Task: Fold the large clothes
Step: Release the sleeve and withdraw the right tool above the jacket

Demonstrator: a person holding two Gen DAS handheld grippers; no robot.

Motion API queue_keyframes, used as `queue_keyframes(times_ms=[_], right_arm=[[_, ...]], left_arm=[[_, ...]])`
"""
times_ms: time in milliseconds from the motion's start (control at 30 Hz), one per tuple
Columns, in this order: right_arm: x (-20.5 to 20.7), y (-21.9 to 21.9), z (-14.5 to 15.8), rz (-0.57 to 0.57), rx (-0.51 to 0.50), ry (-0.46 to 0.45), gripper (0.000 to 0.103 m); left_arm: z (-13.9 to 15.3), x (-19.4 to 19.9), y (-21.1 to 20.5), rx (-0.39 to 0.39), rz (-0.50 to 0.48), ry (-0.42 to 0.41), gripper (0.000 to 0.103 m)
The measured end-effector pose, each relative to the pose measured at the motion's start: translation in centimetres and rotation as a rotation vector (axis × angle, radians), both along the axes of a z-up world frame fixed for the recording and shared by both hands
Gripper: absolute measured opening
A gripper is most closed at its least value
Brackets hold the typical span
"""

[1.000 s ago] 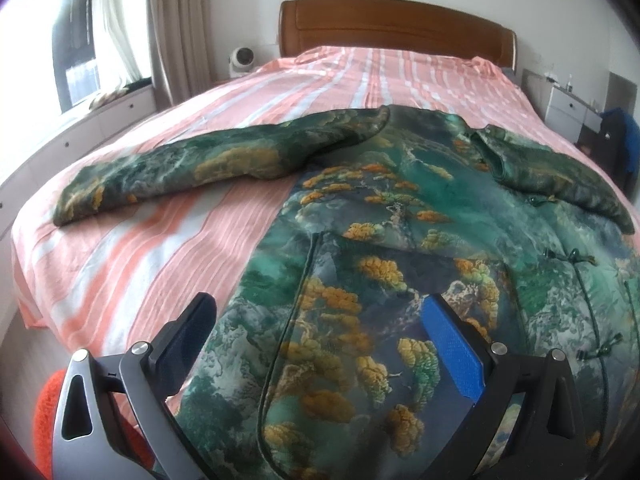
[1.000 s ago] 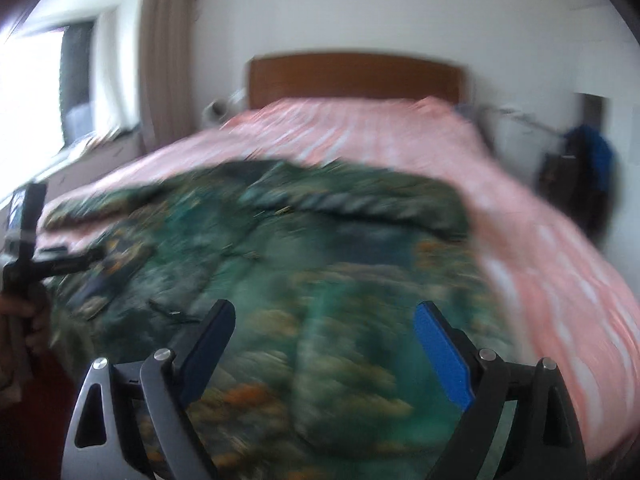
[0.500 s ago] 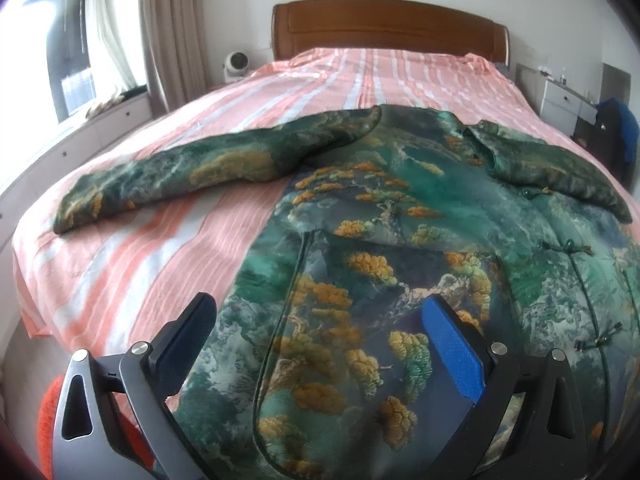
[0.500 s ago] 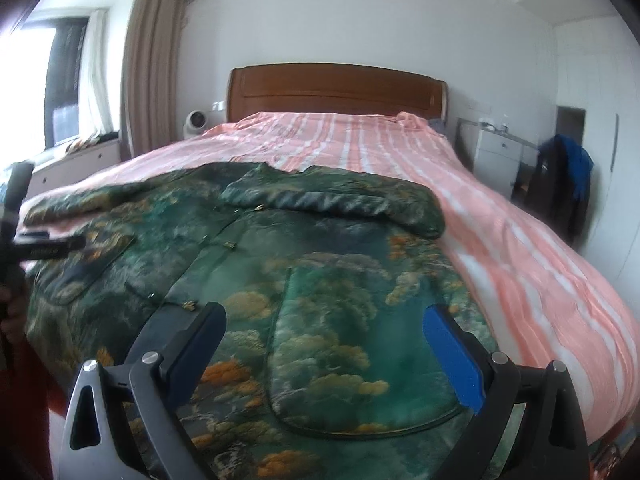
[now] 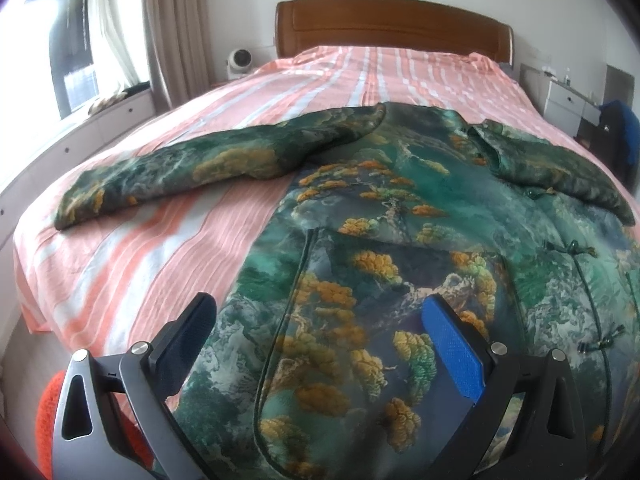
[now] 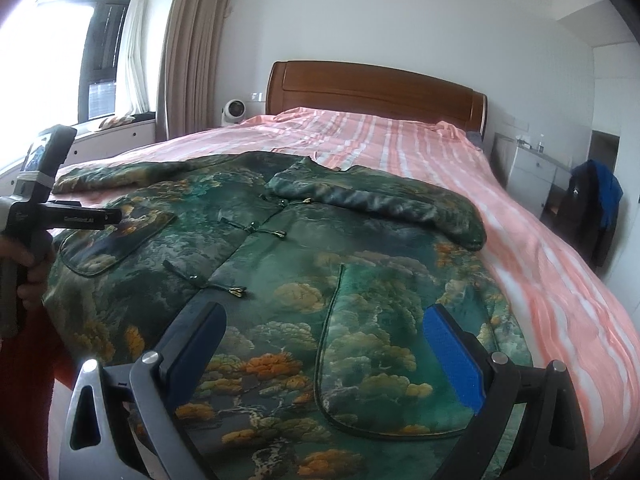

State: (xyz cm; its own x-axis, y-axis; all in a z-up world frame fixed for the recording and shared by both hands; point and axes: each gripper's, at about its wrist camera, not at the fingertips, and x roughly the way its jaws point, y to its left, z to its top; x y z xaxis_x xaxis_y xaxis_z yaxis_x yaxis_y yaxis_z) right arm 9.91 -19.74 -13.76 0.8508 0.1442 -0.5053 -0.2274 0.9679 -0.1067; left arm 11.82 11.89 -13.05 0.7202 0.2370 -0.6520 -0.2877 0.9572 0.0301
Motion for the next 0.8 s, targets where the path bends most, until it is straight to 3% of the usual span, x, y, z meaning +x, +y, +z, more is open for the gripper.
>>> queue_keyframes(times_ms=[800], right_arm=[[-0.2,1.2,-0.2,0.069,0.010,0.013,0.098]], left_arm=[[-0.2,0.0,0.1,0.003,0.010,0.008,0.103]])
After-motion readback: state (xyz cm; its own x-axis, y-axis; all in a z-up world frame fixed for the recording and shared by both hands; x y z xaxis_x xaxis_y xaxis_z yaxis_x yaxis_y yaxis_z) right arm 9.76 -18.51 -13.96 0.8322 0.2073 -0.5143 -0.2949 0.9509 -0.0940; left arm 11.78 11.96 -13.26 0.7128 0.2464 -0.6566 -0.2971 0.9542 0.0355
